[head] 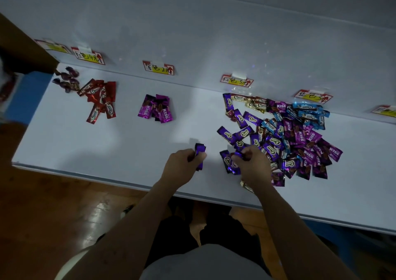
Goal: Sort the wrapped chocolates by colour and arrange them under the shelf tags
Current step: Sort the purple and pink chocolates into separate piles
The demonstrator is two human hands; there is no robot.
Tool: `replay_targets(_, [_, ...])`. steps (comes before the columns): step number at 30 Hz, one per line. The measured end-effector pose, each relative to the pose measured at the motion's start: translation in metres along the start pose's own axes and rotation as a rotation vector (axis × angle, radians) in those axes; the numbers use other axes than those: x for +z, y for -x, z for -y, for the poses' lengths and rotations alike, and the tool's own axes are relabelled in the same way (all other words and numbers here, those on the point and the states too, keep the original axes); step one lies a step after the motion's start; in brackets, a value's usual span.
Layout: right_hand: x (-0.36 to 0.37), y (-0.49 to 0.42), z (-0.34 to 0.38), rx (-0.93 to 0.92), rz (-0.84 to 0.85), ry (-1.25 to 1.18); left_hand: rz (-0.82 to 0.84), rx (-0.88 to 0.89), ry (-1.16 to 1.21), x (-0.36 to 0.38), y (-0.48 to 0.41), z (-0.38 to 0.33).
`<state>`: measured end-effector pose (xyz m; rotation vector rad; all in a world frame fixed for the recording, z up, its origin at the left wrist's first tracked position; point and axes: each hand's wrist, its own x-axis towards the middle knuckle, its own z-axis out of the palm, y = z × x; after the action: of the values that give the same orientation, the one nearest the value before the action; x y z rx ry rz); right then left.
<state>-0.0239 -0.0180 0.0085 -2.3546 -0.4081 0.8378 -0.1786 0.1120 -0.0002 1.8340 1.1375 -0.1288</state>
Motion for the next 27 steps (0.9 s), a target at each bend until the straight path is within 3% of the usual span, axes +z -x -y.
replay_targets(4, [-0.003, 0.013, 0.022, 0.064, 0.135, -0.377, 0.117, -0.01, 0.18, -0.013, 0.005, -0.009])
replay_targets(11, [0.007, 0.034, 0.048, 0.091, 0.311, -0.536, 0.325, -0.041, 0.478, -0.017, 0.007, -0.008])
replay_targets(16, [0.009, 0.04, 0.054, 0.079, 0.231, -0.609, 0.378, -0.038, 0.525, -0.022, 0.013, -0.019])
replay_targets(19, [0.014, 0.045, 0.055, 0.088, 0.156, -0.646, 0.432, -0.007, 0.434, -0.021, 0.017, -0.025])
replay_targets(23, [0.021, 0.049, 0.059, 0.101, 0.134, -0.684, 0.389, 0.069, 0.349, -0.025, 0.018, -0.025])
replay_targets(27, [0.029, 0.046, 0.064, 0.109, 0.176, -0.646, 0.254, 0.008, 0.385, -0.038, 0.02, -0.014])
